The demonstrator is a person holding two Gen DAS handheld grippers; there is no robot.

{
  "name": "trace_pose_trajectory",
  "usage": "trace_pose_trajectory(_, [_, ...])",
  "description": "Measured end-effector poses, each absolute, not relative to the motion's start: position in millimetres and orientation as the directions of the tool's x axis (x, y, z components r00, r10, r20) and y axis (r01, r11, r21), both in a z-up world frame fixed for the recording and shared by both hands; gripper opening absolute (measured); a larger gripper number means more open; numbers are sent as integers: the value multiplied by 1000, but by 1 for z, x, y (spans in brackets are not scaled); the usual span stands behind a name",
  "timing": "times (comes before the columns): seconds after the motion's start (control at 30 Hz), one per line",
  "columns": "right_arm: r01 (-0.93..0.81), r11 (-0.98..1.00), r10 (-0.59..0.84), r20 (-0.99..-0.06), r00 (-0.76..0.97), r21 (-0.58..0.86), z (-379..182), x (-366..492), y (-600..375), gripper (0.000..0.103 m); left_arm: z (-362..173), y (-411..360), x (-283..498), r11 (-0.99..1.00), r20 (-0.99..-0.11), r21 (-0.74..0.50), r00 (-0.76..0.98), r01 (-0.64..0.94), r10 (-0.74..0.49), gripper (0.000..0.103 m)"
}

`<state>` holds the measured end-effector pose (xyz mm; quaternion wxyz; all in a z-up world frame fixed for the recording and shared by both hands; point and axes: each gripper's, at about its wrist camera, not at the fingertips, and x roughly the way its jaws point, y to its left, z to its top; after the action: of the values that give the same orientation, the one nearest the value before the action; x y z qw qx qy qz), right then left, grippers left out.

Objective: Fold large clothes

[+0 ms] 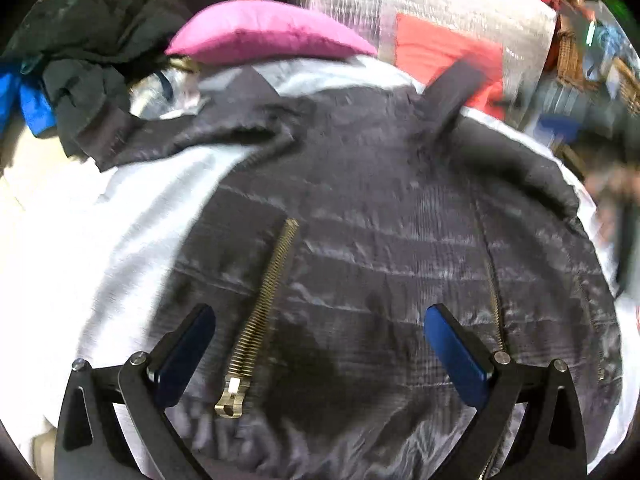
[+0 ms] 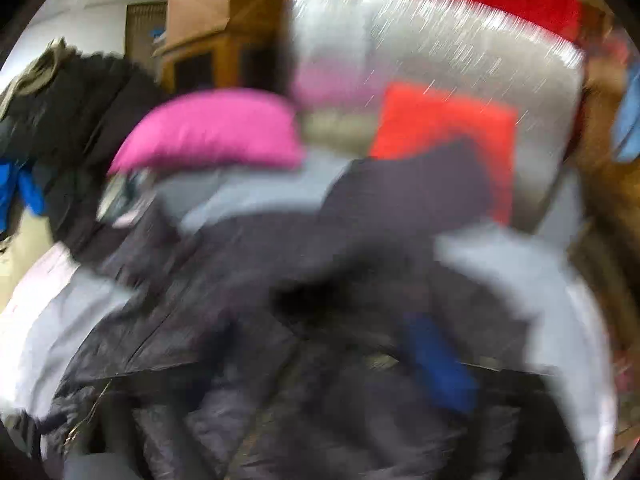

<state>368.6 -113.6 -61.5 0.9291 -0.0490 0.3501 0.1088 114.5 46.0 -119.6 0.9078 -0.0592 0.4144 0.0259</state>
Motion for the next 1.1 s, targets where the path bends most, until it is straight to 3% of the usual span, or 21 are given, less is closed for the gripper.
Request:
trace_pose_trajectory(0.13, [-184,965,263,-694,670,188,-105,366,-135,100,-98,56,118,989,-723,-109,691,-101,-9,103])
trace_pose_trajectory(0.33, [-51,867,378,-588,715,496,-101,337,-223,100,-84,43,172,975,-718,-217,685,-45,-128,103])
trace_pose_trajectory(0.53, [128,535,517,-444,732,835,-134,319,-317,100,-104,33,276,926,-773,-369,580,-83,-256,103])
trace_pose_trajectory(0.73, [172,364,562,-363,743,915,-166,313,-345,100,-131,55,345,811,-763,-512,582,-282,-279,103])
trace_pose_trajectory(0.83, [190,294,550,-328,768,937,-175,317,-352,100,-138,56,361,797,-761,-514,597,-318,-252,102])
trace_pose_trajectory(0.87, [206,257,540,-318,779,944,-180,319,-356,100,-141,55,364,795,-765,-511,594,-327,-248,98])
trace_pose_trajectory(0.9, [220,222,534,-307,788,950,-183,321,-357,100,-145,53,368,792,-772,-512,582,-332,-254,81])
trace_pose_trajectory(0.93, [230,186,530,-295,795,955,-187,327,-356,99,-152,51,372,798,-790,-500,554,-335,-262,54])
trace_pose_trajectory(1.03, [267,175,513,-319,797,948,-190,341,-352,98,-152,48,376,825,-805,-469,537,-316,-252,32])
trace_pose_trajectory(1.07, [281,182,509,-334,793,942,-191,345,-351,84,-148,45,376,843,-804,-451,544,-292,-241,27])
trace_pose_trajectory(1.1, [301,199,507,-361,783,933,-191,349,-351,39,-139,40,372,864,-796,-432,559,-259,-231,21])
